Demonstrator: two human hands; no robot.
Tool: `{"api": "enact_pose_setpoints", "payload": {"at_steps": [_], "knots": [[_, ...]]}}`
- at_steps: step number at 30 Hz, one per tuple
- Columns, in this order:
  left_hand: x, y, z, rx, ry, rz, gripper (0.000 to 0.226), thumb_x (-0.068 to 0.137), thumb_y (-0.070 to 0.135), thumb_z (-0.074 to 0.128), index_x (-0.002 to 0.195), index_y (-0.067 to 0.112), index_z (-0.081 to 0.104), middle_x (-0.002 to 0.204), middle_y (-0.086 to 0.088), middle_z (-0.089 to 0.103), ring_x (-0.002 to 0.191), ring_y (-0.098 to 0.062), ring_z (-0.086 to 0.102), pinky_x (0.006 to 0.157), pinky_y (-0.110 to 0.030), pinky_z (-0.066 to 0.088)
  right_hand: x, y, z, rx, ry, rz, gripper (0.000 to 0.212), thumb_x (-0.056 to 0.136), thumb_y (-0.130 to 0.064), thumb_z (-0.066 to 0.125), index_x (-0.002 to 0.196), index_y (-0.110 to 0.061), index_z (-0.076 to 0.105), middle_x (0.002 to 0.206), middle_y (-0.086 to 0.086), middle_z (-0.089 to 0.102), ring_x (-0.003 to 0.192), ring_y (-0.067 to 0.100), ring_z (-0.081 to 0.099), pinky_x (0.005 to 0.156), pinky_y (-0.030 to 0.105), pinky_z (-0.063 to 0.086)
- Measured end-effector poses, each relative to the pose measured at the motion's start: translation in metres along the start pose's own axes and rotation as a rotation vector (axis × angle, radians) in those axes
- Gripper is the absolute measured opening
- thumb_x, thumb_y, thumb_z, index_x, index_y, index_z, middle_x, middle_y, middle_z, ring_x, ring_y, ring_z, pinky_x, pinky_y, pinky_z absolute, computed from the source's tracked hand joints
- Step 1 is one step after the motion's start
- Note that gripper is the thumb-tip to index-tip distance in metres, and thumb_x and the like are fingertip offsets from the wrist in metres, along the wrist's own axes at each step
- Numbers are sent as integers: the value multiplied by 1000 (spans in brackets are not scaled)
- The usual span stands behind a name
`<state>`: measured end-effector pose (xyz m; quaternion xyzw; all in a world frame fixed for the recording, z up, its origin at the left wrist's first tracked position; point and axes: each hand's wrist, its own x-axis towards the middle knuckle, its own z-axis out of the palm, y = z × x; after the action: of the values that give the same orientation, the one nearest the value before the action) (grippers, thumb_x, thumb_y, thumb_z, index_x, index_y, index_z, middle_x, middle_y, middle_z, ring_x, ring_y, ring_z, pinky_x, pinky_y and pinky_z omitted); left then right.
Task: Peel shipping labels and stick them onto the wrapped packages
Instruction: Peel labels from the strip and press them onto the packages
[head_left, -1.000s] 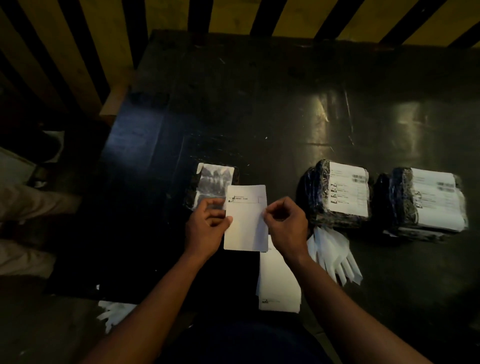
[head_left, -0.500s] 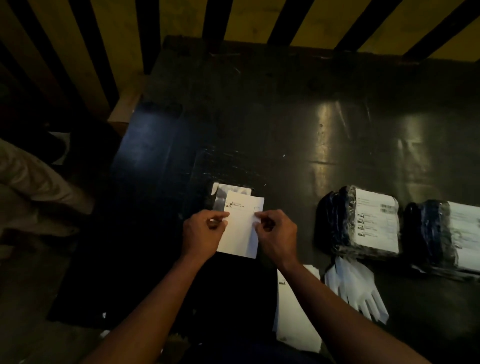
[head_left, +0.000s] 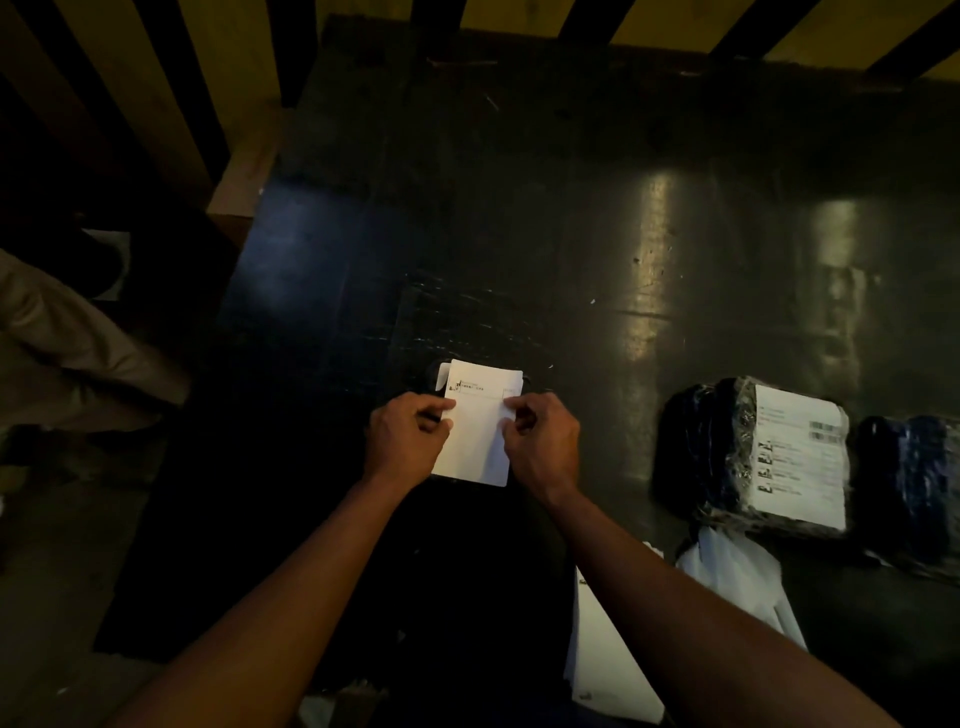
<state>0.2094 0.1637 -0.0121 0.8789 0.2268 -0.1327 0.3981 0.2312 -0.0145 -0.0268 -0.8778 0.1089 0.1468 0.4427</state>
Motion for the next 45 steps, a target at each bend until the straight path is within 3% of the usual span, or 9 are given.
{"api": "enact_pose_setpoints", "payload": {"at_steps": [9,13,17,26,29,32,37,40,45], "knots": [[9,-7,4,26,-18,0,33,88,11,79,117,25,74,115,4,70,83,-4,65,70,-8,47,4,2,11,-44,-13,30,32,88,-18,79,119,-19,71,120,-3,64,102,11,65,94,32,59],[11,-7,4,70,-23,25,33,88,11,78,118,24,74,112,7,68,81,-4,64,71,-8,47,4,0,11,-75,-26,34,35,89,-19,77,123,-17,70,124,-1,63,106,13,64,97,35,58],[14,-4,1,136,-59,52,33,87,12,80,117,26,73,110,5,67,82,-7,66,82,-20,57,4,-3,10,-192,-67,-30,38,91,-21,74,128,-15,67,129,2,61,112,16,62,101,33,54],[9,-13,-6,318,-14,178,33,86,21,80,117,27,70,119,6,48,108,-13,57,92,-27,54,-4,8,-5,-336,-33,-75,41,84,-37,80,122,-24,69,122,-1,50,102,14,55,88,34,58],[2,-20,-6,334,-29,314,39,89,18,75,127,26,68,129,6,53,122,-12,50,102,-26,46,-16,16,-11,-441,-4,-284,40,85,-28,78,123,-19,69,127,5,54,112,21,55,94,40,54],[-6,-26,-1,390,-125,428,55,94,20,69,146,25,54,153,4,47,142,-15,40,116,-37,40,-29,19,-1,-524,-148,-500,52,91,-27,69,141,-20,56,151,8,48,139,27,43,112,48,41],[-10,-31,6,484,-170,452,58,104,23,55,158,24,35,167,6,27,155,-14,21,125,-37,29,-27,19,20,-718,-322,-522,74,94,-45,13,160,-14,25,170,6,17,157,23,5,124,59,16],[-11,-32,4,464,-168,476,60,103,24,55,158,24,33,167,7,27,156,-12,20,124,-37,30,-12,14,22,-807,-334,-507,74,96,-49,11,163,-16,8,172,3,-1,157,26,-8,125,61,5],[-10,-35,5,464,-168,486,58,102,26,57,156,24,37,166,6,31,154,-14,24,123,-44,32,15,4,11,-833,-381,-448,84,101,-58,32,161,-18,-10,170,2,-15,157,20,-15,125,58,-5]]}}
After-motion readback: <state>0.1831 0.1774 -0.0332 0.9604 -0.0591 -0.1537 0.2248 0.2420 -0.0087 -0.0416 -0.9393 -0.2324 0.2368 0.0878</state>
